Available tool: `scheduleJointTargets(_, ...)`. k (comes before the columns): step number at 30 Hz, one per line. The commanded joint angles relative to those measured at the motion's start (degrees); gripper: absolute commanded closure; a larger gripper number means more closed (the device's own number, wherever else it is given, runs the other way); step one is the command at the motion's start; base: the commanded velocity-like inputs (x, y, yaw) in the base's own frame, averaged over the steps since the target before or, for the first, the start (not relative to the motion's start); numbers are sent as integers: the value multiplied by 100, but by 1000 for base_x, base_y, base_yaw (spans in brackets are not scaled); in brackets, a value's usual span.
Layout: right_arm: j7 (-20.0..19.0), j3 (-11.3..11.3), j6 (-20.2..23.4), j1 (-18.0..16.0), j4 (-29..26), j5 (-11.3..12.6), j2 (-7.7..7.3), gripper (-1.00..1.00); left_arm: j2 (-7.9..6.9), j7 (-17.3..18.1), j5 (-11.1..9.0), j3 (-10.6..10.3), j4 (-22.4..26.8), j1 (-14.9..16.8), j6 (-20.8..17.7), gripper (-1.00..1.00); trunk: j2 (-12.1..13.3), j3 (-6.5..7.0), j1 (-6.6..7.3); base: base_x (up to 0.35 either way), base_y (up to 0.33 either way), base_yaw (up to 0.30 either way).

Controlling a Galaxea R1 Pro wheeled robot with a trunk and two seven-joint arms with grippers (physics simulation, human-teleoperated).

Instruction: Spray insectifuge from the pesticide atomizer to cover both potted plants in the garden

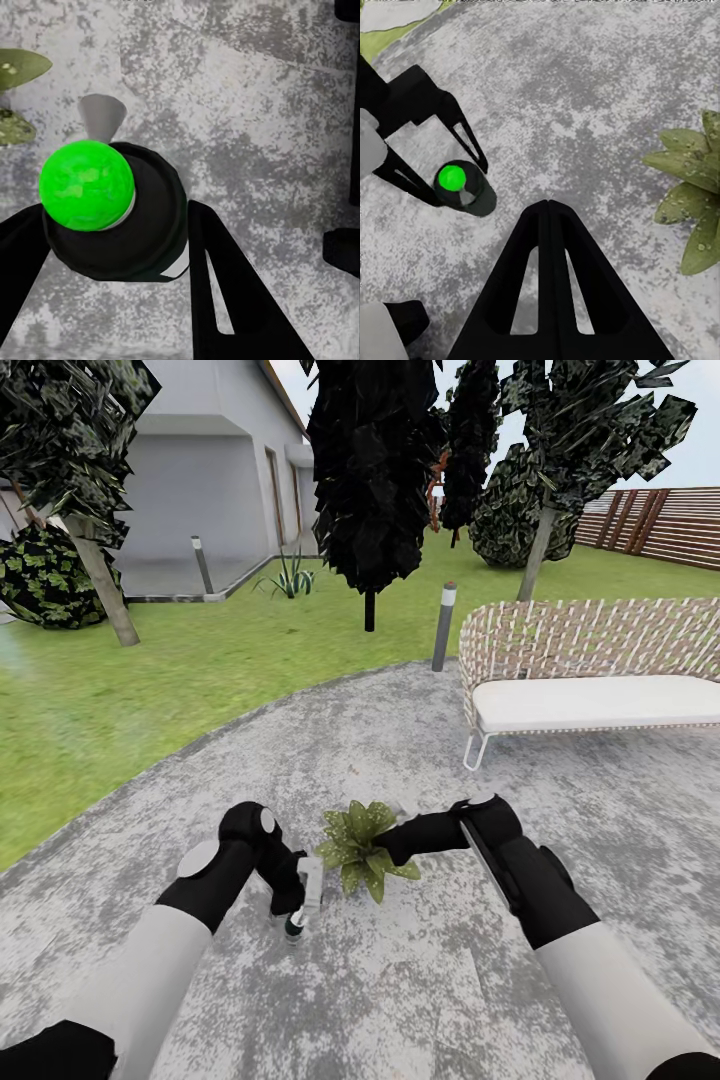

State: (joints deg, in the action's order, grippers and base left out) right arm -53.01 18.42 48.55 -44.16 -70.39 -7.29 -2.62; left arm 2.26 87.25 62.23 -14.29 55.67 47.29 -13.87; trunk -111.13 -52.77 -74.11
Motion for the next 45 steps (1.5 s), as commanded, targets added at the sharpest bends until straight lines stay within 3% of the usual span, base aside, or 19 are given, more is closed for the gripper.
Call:
scheduleJointTargets(1,-49,3,5,-5,-8,-62,4,100,5,30,26,-3,5,47,-116,100,-2,-6,0,0,0,0)
scheduleJointTargets(7,-51,11,5,-5,-115,-62,19,100,94,22,26,-3,5,152,-224,100,-2,-6,0,0,0,0)
scheduleJointTargets(10,-47,16,5,-5,-160,-77,167,100,156,20,26,-3,5,184,-306,100,-2,-6,0,0,0,0)
scheduleJointTargets(15,-43,312,5,-5,-176,-96,254,100,210,16,26,-3,7,192,-362,100,-2,-6,0,0,0,0)
scheduleJointTargets(19,-43,338,5,-5,-174,-97,261,100,280,12,26,-3,54,193,-370,100,-2,-6,0,0,0,0)
scheduleJointTargets(35,-43,354,5,-5,-171,-97,257,100,301,18,14,-6,240,193,-362,100,-2,-6,0,0,0,0)
scheduleJointTargets(45,-43,355,5,-5,-170,-97,253,100,399,22,9,-11,360,193,-362,100,-2,-6,0,0,0,0)
